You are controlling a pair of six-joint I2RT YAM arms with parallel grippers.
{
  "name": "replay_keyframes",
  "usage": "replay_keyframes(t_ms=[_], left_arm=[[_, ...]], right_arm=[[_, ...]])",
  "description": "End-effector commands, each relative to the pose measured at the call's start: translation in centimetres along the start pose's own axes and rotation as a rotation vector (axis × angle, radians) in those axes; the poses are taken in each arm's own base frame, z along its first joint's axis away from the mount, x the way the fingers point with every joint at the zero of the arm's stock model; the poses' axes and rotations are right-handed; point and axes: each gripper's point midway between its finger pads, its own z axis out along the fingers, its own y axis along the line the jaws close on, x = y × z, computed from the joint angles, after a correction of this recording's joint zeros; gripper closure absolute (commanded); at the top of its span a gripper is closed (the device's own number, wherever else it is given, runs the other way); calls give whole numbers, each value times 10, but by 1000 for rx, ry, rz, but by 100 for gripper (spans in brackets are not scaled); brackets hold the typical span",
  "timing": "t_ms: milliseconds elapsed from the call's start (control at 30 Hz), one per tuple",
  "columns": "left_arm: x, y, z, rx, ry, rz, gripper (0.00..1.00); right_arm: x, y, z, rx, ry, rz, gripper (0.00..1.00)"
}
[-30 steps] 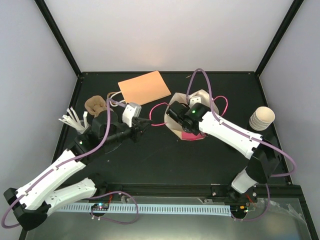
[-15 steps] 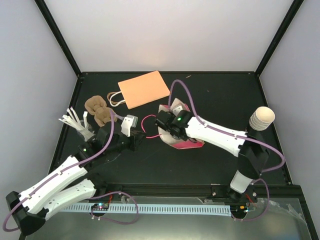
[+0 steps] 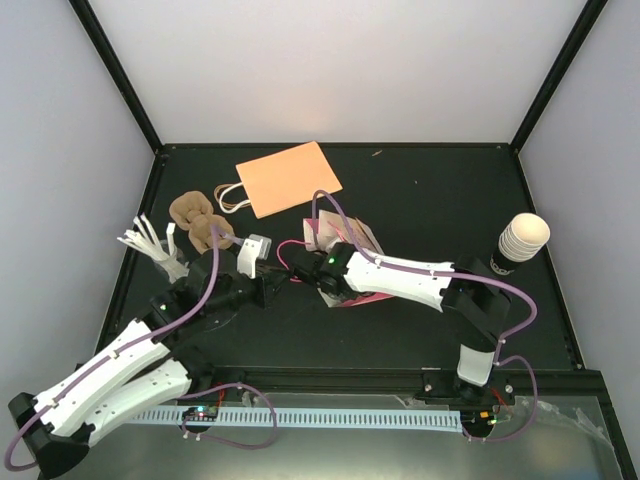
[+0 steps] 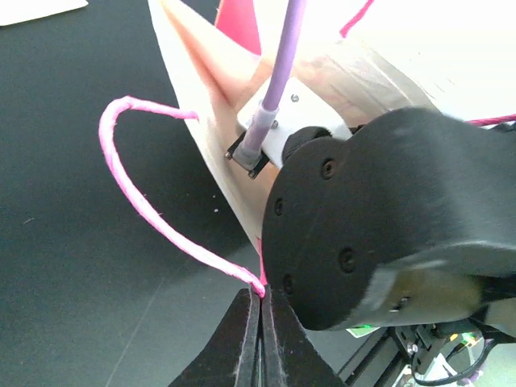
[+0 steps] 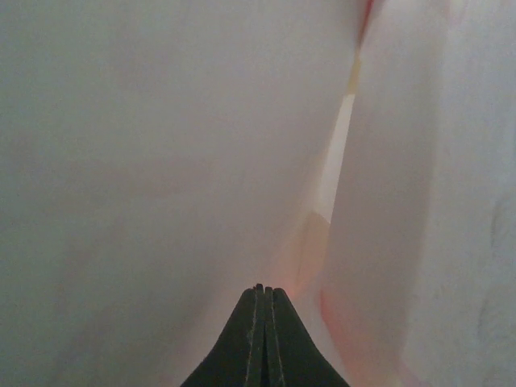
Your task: Pack the takeout coffee
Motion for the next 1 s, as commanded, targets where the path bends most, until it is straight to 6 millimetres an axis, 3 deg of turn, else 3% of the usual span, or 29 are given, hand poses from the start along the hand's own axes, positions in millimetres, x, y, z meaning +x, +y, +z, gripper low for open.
replay_keyframes(t_ms=[0,100,367,533,833,967], left_arm=[[-3,-7,-5,34,-11,-3,99],[-4,-7,-8,31,-17,-4,99],[-12,-13,-22,49,-59,5,98],[-15,-18,-27,66,-65,15,99],[-19,-23,-29,72,-66,21,98],[-17,-22,-28,74,-53,18,98]], right_arm=[[7,-2,11,52,11,-20,99],[13,-10,22,126,43,-40,99],[21,-19,47,128,105,-44,99],[21,-31,54,191,126,-49,99],[3,-77,34,414,70,-7,99],[1,-78,33,417,64,-24,99]])
